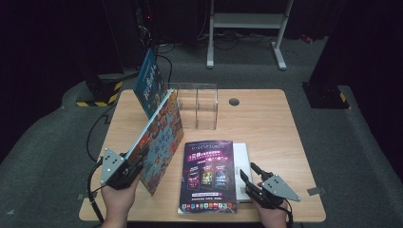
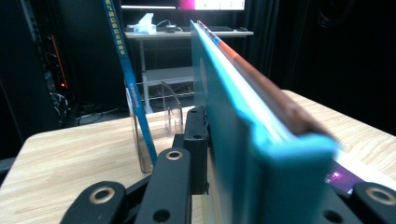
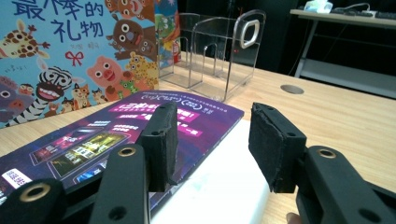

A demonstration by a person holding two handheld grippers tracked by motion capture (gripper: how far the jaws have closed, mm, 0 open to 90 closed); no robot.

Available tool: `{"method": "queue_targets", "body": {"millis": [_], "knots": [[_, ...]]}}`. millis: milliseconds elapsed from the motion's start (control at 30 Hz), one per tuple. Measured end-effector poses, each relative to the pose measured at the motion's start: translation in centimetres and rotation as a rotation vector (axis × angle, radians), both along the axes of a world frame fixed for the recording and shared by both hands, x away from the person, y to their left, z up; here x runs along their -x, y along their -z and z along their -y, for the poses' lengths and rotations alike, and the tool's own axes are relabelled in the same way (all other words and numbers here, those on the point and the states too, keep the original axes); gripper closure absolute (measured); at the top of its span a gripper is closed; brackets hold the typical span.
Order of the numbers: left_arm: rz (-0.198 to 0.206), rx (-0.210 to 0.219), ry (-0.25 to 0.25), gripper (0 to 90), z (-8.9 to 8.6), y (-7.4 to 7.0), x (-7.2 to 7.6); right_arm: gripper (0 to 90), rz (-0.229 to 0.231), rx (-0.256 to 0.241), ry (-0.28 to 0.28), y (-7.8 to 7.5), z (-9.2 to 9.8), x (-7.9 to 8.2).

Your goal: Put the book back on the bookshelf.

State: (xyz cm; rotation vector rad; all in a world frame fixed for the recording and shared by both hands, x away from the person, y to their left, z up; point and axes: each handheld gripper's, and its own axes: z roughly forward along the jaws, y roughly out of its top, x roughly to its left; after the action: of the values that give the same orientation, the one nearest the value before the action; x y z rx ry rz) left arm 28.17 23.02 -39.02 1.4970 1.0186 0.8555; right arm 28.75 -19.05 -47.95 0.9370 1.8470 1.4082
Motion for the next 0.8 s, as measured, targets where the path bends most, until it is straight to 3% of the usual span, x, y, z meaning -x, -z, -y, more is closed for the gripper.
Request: {"method": "queue_targets", "body": {"millis": [367,567,800], "knots": [[0.005,0.002,-0.014,77.4,0.0,0.1,-0.3,52.2,-0.016,0.008,0.010,0.2,0.0,-0.2],[-0.011,0.035,0.038,76.3,0.0,0.1,-0.5,52.6,-0.062,0.024,0.017,0.4,0.0,-0.7],[-0.022,0.042,0.029,76.0,0.1,0.3,-0.7,49.6,-0.118,0.031,0.056,0.7,0.2,-1.6]]}}
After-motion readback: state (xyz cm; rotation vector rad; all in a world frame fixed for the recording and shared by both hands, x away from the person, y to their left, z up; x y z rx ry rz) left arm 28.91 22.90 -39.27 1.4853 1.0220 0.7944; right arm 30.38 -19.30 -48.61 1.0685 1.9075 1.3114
